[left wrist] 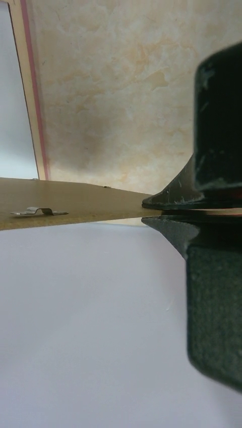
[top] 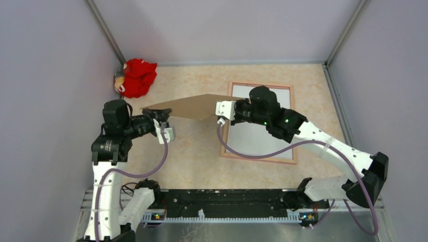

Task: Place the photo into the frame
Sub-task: Turn over the photo frame item at the center of the board.

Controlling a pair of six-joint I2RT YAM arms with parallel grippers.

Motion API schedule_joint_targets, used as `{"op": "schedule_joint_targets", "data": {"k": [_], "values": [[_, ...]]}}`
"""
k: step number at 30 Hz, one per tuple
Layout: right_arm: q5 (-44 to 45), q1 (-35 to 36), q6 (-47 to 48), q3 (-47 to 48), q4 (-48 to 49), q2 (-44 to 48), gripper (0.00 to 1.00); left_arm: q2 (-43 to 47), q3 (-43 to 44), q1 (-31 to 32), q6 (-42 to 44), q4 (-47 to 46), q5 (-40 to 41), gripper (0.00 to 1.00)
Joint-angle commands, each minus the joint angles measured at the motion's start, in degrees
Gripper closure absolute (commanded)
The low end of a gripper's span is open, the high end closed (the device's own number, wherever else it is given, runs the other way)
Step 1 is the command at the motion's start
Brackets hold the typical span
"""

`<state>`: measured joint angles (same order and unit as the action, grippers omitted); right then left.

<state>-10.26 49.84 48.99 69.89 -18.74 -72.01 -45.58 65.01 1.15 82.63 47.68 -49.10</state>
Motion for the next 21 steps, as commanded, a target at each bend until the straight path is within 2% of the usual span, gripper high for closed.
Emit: {"op": "schedule_joint_targets", "data": {"k": [1,3,4,5,10,12,17,21], "values": [[1.3,0.6,-5.5,2.1,8.4,0.2,1.0,2.2,0.2,0.4,0.5,-10.9,-4.3,0.9],[0.9,0.6,-6.6,1.1,11.2,0.9,1.0,2.9,-0.9,0.4,-1.4,-13.6,-3.8,0.69],[0.9,0.6,-7.3,0.8,12.5,1.0,1.0,3.2,-1.5,0.4,-2.6,-15.1,-3.5,0.48],[0.9,0.6,-8.1,0.8,13.9,1.1,1.0,3.4,-2.1,0.4,-4.1,-16.9,-3.1,0.37],[1.6,0.6,-14.7,2.6,16.5,-0.9,1.0,4.5,-4.6,0.4,-11.4,-24.5,-2.1,0.19],[2.3,0.6,-17.9,4.9,15.6,-2.5,1.0,4.7,-5.0,0.4,-13.3,-25.6,-2.4,0.03],[5.8,0.4,-28.9,14.2,11.1,-7.9,1.0,3.8,-6.1,0.4,-25.3,-35.6,-0.4,0.01],[6.2,-0.6,-38.1,21.5,8.5,-11.5,1.0,0.3,-3.4,0.4,-33.0,-36.2,1.1,0.01]]}}
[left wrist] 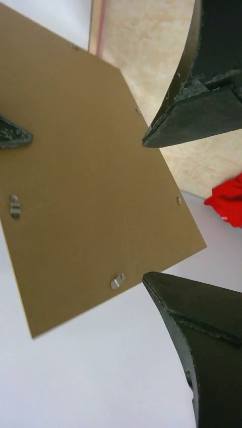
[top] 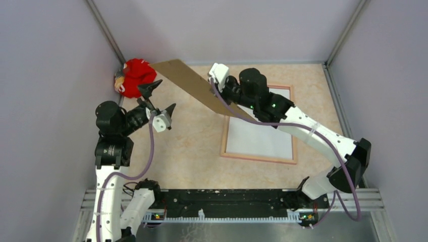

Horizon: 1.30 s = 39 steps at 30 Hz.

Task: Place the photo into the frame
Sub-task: Turn over the photo frame item at the center of the board, then place the photo frame item in the photo frame.

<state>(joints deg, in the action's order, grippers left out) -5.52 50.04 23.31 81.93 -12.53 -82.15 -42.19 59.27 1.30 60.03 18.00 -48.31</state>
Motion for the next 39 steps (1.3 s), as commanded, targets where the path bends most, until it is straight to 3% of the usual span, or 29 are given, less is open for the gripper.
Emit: {"op": "schedule_joint_targets", "data": {"k": [1,6,14,17,23,27,33,39], "values": [[1.0,-1.3,-14.6,11.0,1.8,-2.1,1.0,-3.8,2.8,0.2,-12.0,-6.7,0.8,0.01],[-2.0,-7.2,-30.3,18.6,-1.0,-6.0,1.0,-4.3,1.2,0.2,-16.2,-10.2,2.6,0.01],[-18.1,-22.4,-57.3,22.2,-4.9,-10.9,1.0,-7.8,2.5,0.2,-17.6,-6.9,4.2,0.01],[-21.5,-26.9,-64.1,16.7,-1.7,-9.7,1.0,-8.7,2.4,0.3,-17.6,-6.3,4.7,0.02],[-27.4,-38.3,-76.3,-0.9,13.7,-2.5,1.0,-11.7,4.0,0.2,-17.4,-1.2,5.6,0.02],[-30.4,-44.4,-77.8,-9.4,17.8,1.6,1.0,-15.8,6.8,0.2,-18.9,4.7,7.3,0.01],[-34.9,-54.8,-84.3,-24.9,29.7,8.0,1.0,-18.4,5.1,0.2,-21.3,5.8,9.9,0.01],[-36.0,-61.4,-83.1,-32.0,32.0,10.8,1.0,-18.6,2.4,0.3,-21.7,5.3,11.6,0.01]]}}
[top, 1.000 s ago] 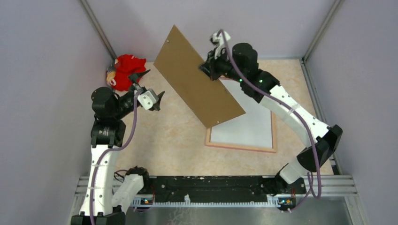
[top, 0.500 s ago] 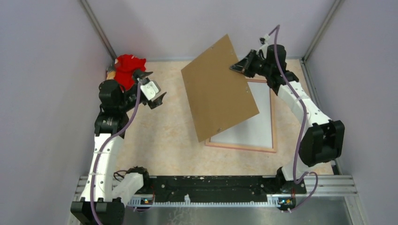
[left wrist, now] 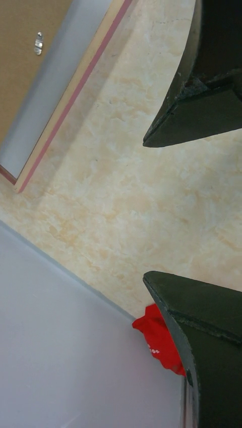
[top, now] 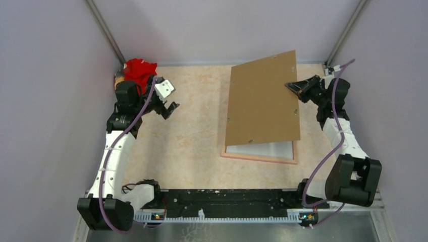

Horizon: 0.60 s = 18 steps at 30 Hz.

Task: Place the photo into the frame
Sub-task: Place the photo frame item in the photo frame.

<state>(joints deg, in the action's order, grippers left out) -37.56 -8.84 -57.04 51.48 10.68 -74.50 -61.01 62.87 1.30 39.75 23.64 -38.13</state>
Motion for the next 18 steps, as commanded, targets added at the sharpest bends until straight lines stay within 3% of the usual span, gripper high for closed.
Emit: {"op": "schedule_joint_targets", "data": {"k": [1,18], "values": [[-4.3,-3.2,-2.5,-2.3,9.1,3.1,1.0,0.1,-1.4,0.2,-1.4,-0.1,1.8,0.01],[-4.6,-5.8,-3.3,-12.3,20.1,-2.0,1.0,-0.5,-6.5,0.1,-2.6,-3.5,6.7,0.01]]}}
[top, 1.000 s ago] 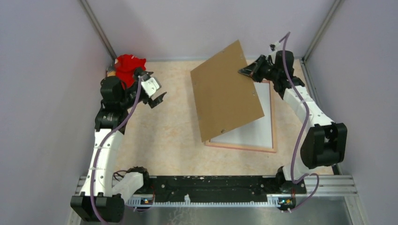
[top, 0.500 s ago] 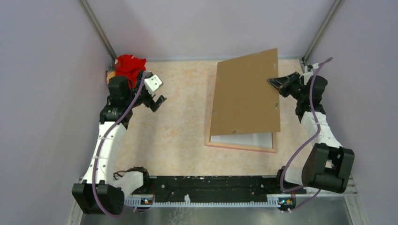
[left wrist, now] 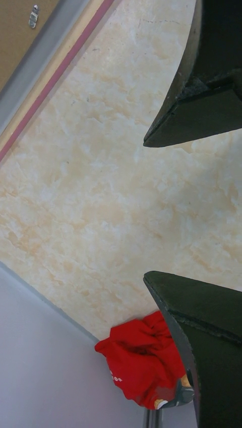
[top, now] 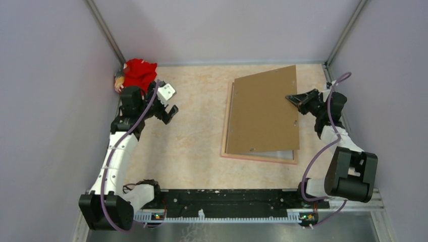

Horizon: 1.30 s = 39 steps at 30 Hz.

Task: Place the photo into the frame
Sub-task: Place the photo frame item in the photo frame.

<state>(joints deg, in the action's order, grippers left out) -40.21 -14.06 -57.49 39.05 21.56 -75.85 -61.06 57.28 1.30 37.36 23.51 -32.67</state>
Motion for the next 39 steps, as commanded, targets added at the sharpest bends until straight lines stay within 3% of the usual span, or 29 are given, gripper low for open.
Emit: {"op": "schedule_joint_targets", "data": {"k": [1,12,39], "values": [[-1.8,-0.6,-2.6,0.1,9.4,-1.0,1.0,-0.6,-0.9,0.1,-0.2,-3.4,1.4,0.01],[-1.4,-0.6,0.6,0.1,8.5,-6.2,1.0,-2.3,0.4,0.1,-1.1,-1.7,0.8,0.01],[-3.0,-0.7,-1.8,1.5,15.3,-14.8,1.0,-2.2,-0.5,0.1,0.5,-0.1,1.0,0.01]]}}
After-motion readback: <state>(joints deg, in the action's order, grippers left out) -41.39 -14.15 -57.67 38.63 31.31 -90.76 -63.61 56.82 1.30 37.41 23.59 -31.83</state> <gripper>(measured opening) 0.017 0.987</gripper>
